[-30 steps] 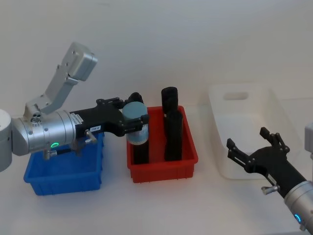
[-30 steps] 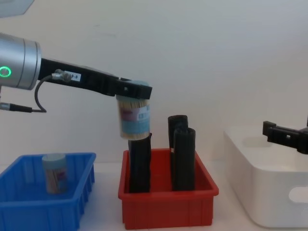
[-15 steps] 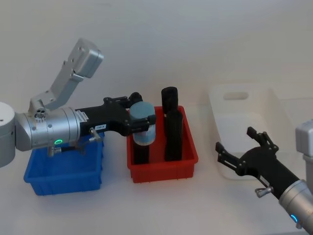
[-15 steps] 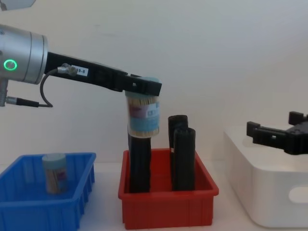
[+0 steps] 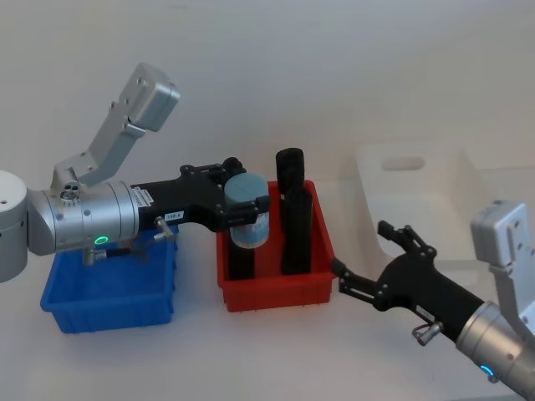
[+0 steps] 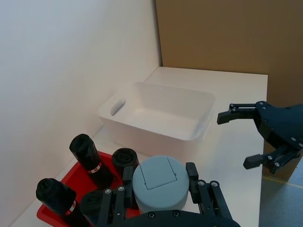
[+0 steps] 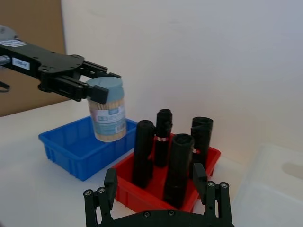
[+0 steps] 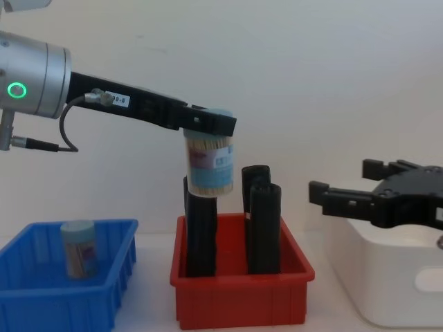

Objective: Pick the cotton swabs from the blue box and place them into the white box.

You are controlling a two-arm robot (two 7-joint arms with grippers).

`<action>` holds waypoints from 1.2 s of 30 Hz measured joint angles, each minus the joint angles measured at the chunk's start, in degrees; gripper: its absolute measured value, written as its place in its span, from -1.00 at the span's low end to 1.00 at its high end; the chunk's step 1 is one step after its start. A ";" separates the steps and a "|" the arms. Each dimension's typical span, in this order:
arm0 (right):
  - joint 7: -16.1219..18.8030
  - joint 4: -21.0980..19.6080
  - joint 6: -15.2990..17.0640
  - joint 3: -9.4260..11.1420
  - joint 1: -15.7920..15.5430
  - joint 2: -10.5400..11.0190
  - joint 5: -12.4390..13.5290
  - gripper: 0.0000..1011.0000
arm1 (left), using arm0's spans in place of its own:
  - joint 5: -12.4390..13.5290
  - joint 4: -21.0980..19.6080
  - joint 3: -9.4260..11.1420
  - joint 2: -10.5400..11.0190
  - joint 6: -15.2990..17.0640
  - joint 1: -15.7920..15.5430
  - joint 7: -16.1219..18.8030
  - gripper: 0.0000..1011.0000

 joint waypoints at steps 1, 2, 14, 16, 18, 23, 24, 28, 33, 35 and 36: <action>1.28 0.31 0.10 -0.17 0.54 -0.14 -0.23 0.98 | 0.00 0.01 0.00 0.00 0.01 -0.01 -0.04 0.33; 1.91 0.41 0.15 -0.23 0.81 -0.18 -0.34 0.98 | 0.01 0.01 0.01 -0.01 0.02 -0.04 -0.09 0.33; 10.98 4.89 0.55 -1.85 6.38 -2.64 -3.12 0.98 | 0.01 0.03 0.07 -0.06 0.04 -0.11 -0.28 0.33; 11.94 5.96 0.51 -2.14 7.51 -3.28 -3.74 0.98 | 0.00 0.03 0.07 -0.07 0.04 -0.12 -0.30 0.33; 12.61 7.17 0.40 -2.48 8.69 -3.98 -4.30 0.98 | 0.00 0.03 0.07 -0.07 0.04 -0.13 -0.31 0.33; 13.30 9.57 -0.06 -3.16 10.93 -5.40 -5.36 0.98 | 0.00 0.03 0.07 -0.07 0.03 -0.16 -0.34 0.33; 13.34 9.89 -0.13 -3.26 11.21 -5.60 -5.51 0.98 | 0.00 0.03 0.07 -0.07 0.03 -0.16 -0.34 0.33; 13.54 11.57 -0.53 -3.75 12.57 -6.56 -6.11 0.98 | 0.00 0.03 0.07 -0.07 0.03 -0.17 -0.37 0.33; 13.81 13.78 -1.16 -4.40 14.24 -7.82 -6.81 0.98 | 0.00 0.03 0.07 -0.07 0.03 -0.18 -0.39 0.33; 13.90 14.51 -1.39 -4.60 14.76 -8.19 -6.99 0.98 | 0.00 0.03 0.07 -0.07 0.03 -0.18 -0.39 0.33; 13.98 15.14 -1.61 -4.76 15.19 -8.50 -7.13 0.98 | 0.00 0.03 0.07 -0.07 0.03 -0.18 -0.39 0.33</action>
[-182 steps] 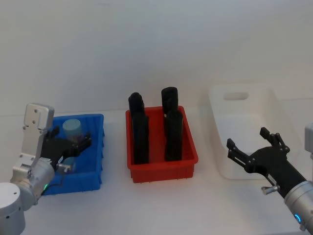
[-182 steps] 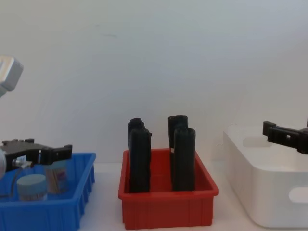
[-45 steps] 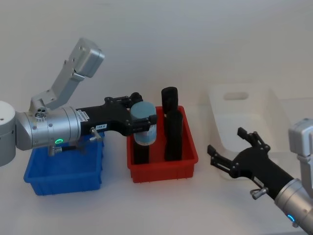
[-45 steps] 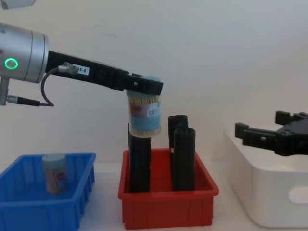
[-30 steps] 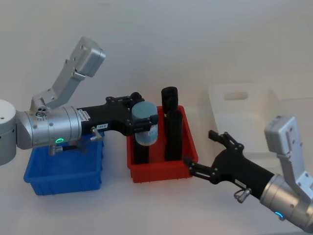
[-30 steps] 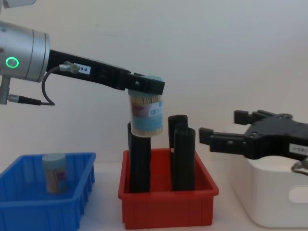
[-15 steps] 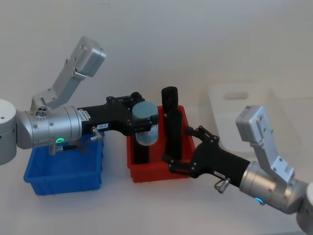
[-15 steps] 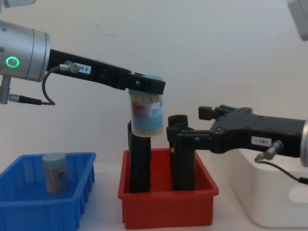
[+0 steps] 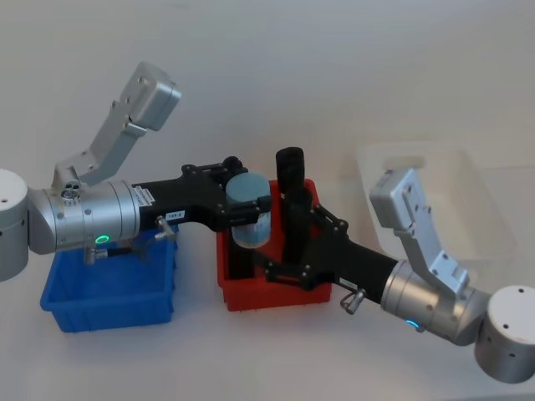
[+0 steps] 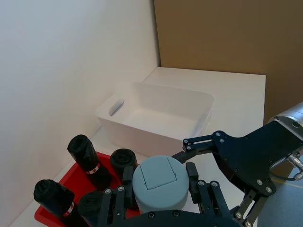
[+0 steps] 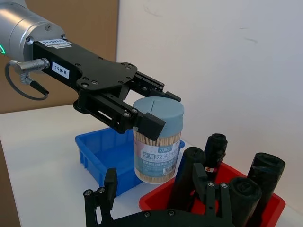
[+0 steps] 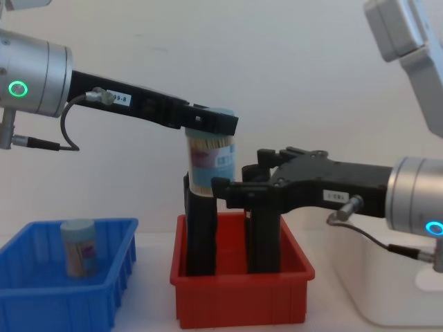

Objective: Pick the cotton swabs from the blue box and place them into the white box.

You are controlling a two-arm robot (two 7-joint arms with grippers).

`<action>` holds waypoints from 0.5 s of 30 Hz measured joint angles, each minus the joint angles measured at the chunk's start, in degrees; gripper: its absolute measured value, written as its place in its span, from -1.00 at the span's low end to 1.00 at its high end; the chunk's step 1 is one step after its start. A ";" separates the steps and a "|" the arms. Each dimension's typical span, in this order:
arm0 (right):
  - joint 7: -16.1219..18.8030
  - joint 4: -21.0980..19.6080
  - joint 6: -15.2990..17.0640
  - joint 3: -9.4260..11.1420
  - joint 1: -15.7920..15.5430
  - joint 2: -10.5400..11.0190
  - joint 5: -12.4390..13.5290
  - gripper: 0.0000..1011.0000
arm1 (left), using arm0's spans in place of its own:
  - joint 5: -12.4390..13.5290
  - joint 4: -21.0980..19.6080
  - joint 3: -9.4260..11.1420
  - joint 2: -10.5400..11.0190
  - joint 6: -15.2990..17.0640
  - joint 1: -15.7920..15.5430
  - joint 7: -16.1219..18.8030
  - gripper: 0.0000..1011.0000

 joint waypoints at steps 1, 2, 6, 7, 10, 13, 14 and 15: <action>0.04 0.34 -0.07 -0.07 0.23 -0.15 -0.04 0.98 | 0.00 0.00 0.00 0.00 0.00 0.00 0.00 0.33; 0.10 0.68 -0.21 -0.14 0.45 -0.31 -0.12 0.98 | 0.00 0.00 0.00 0.00 0.00 0.00 0.00 0.33; 0.32 2.70 -0.76 -0.58 1.79 -1.24 -0.40 0.98 | 0.00 0.00 0.00 0.00 0.00 0.00 0.00 0.33; 0.32 2.70 -0.76 -0.58 1.79 -1.24 -0.40 0.98 | 0.00 0.00 0.00 0.00 0.00 0.00 0.00 0.33; 0.44 4.34 -1.19 -0.91 2.85 -1.97 -0.64 0.98 | 0.00 0.00 0.00 0.00 0.00 0.00 0.00 0.33; 0.46 5.65 -1.56 -1.17 3.69 -2.54 -0.79 0.98 | 0.00 0.00 0.00 0.00 0.00 0.00 0.00 0.33; 0.46 5.90 -1.61 -1.22 3.88 -2.66 -0.80 0.98 | 0.00 0.00 0.00 0.00 0.00 0.00 0.00 0.33; 0.46 6.45 -1.78 -1.33 4.25 -2.90 -0.87 0.98 | 0.00 0.00 0.00 0.00 0.00 0.00 0.00 0.33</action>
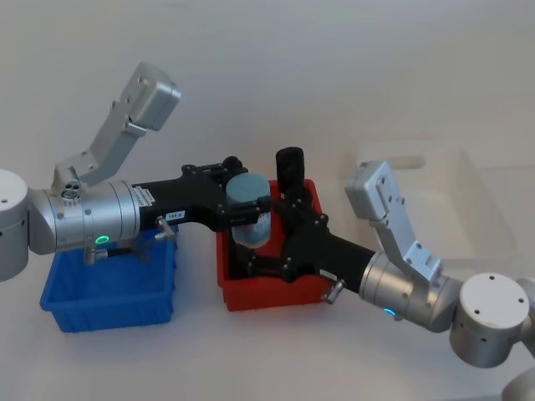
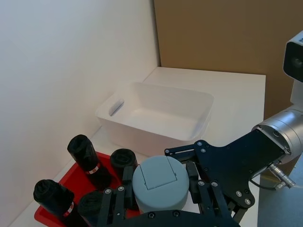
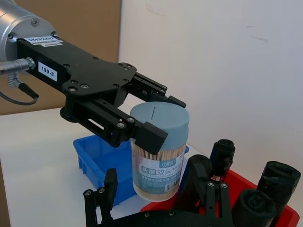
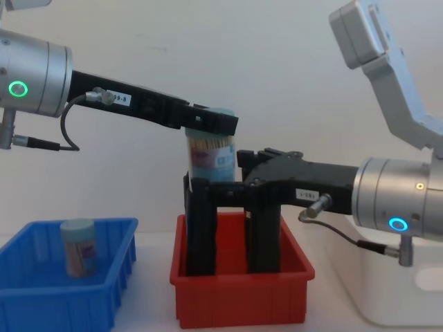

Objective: Pick the cotton swabs from the blue box and place them into the white box.

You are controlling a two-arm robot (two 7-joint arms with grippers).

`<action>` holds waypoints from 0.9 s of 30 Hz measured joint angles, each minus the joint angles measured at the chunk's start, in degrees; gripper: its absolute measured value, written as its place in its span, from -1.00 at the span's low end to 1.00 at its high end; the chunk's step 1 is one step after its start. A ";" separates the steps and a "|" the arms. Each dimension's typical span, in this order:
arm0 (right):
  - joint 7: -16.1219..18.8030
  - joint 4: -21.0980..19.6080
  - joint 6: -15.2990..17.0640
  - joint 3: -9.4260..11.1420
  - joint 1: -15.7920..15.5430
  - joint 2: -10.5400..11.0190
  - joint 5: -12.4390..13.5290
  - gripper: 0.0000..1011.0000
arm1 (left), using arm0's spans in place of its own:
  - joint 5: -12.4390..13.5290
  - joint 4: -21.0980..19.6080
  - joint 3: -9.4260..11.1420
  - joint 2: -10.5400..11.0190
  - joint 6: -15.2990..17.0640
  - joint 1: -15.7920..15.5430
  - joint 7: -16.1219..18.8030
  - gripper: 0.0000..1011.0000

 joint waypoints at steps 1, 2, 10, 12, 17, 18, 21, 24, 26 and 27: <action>0.00 0.24 -0.08 -0.05 0.17 -0.11 -0.03 0.98 | 0.00 0.00 0.00 0.00 0.00 0.00 0.00 0.33; 0.00 0.61 -0.16 -0.11 0.40 -0.26 -0.06 0.98 | 0.00 0.00 0.00 0.00 0.00 0.00 0.00 0.33; 0.00 2.89 -0.99 -0.53 1.96 -1.27 -0.16 0.79 | 0.00 0.00 0.00 0.00 0.00 0.00 0.01 0.33; 0.05 3.46 -1.23 -0.68 2.32 -1.50 -0.15 0.71 | 0.00 0.00 0.00 0.00 0.00 0.00 0.01 0.33; 0.17 4.17 -1.59 -0.87 2.83 -1.80 0.00 0.45 | 0.00 0.00 0.00 0.00 0.00 0.00 0.01 0.33; 0.17 4.36 -1.66 -0.90 2.97 -1.85 0.07 0.36 | 0.00 0.00 -0.01 0.00 0.00 0.00 0.01 0.33; 0.16 4.56 -1.75 -0.96 3.11 -1.94 0.13 0.28 | 0.01 0.00 -0.03 0.01 0.00 0.00 0.04 0.33; 0.16 4.75 -1.86 -1.07 3.26 -2.00 0.26 0.28 | 0.01 0.00 -0.05 0.01 -0.01 0.00 0.05 0.33; 0.15 4.78 -1.89 -1.12 3.30 -2.02 0.31 0.28 | 0.01 0.00 -0.06 0.01 -0.01 0.00 0.06 0.33; 0.22 4.76 -2.00 -1.37 3.33 -2.09 0.39 0.28 | 0.00 0.00 0.00 -0.03 -0.01 0.01 0.03 0.37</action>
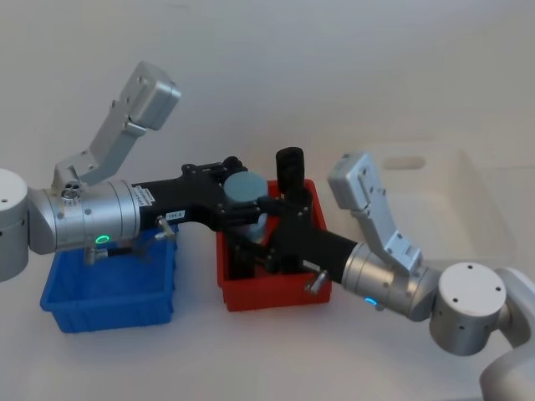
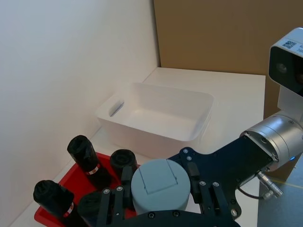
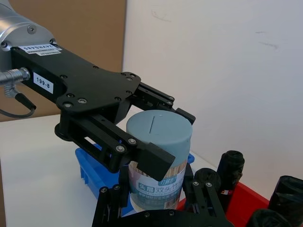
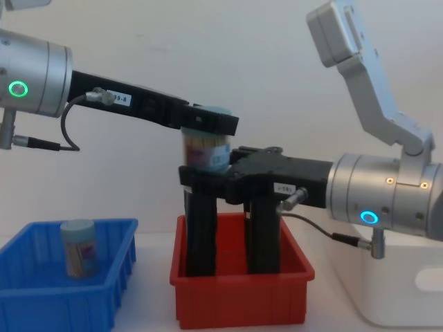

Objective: Pick the cotton swabs from the blue box and place them into the white box.

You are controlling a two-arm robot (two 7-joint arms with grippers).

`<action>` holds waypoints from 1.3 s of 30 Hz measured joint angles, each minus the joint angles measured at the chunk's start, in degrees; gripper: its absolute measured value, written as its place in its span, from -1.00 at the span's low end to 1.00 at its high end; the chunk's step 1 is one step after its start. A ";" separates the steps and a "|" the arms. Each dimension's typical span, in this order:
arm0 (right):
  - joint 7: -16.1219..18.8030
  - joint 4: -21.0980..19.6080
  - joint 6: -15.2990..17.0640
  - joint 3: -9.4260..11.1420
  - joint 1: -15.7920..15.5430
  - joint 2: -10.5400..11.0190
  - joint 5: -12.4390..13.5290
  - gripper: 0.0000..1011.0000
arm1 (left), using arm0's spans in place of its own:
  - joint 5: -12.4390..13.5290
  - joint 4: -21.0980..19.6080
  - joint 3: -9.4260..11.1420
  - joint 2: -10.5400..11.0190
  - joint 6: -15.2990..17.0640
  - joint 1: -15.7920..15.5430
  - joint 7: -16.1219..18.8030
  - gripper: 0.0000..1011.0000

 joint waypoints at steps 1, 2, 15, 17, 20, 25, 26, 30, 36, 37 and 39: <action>0.02 0.00 -0.01 -0.02 0.00 -0.01 0.04 0.28 | 0.00 0.00 0.00 0.00 0.00 0.00 0.00 0.41; 0.00 0.00 -0.02 -0.01 0.00 0.03 0.07 0.28 | 0.00 0.00 -0.01 0.02 0.00 0.00 -0.01 0.47; -1.80 -1.18 0.27 0.01 -0.79 0.69 0.66 0.28 | 0.00 0.00 -0.01 0.03 0.01 0.00 -0.01 0.99; -2.46 -1.65 0.43 0.18 -1.16 1.01 0.89 0.28 | 0.00 0.00 0.00 0.03 0.01 0.00 -0.02 0.99; -3.59 -2.48 0.68 0.51 -1.83 1.59 1.30 0.28 | 0.00 0.00 0.00 0.03 0.02 0.00 -0.02 0.99; -5.57 -3.85 1.09 1.21 -3.00 2.74 2.10 0.28 | 0.00 0.00 0.00 0.03 0.02 -0.01 -0.02 0.99; -6.16 -4.30 1.23 1.47 -3.40 3.11 2.38 0.28 | 0.00 0.00 0.00 0.03 0.01 -0.01 -0.02 0.99; -8.26 -5.39 1.50 2.28 -4.44 4.23 3.09 0.28 | 0.00 0.00 0.00 0.03 0.02 -0.01 -0.02 0.99; -11.78 -6.73 1.69 3.71 -5.88 5.96 4.23 0.28 | 0.00 0.00 -0.01 0.03 0.02 -0.01 -0.02 0.99; -12.08 -6.83 1.69 3.88 -6.01 6.15 4.31 0.28 | 0.00 0.00 0.00 0.03 0.02 -0.01 -0.02 0.99; -13.46 -7.07 1.69 4.44 -6.38 6.68 4.68 0.28 | 0.00 0.00 0.00 0.03 0.02 -0.01 -0.02 0.99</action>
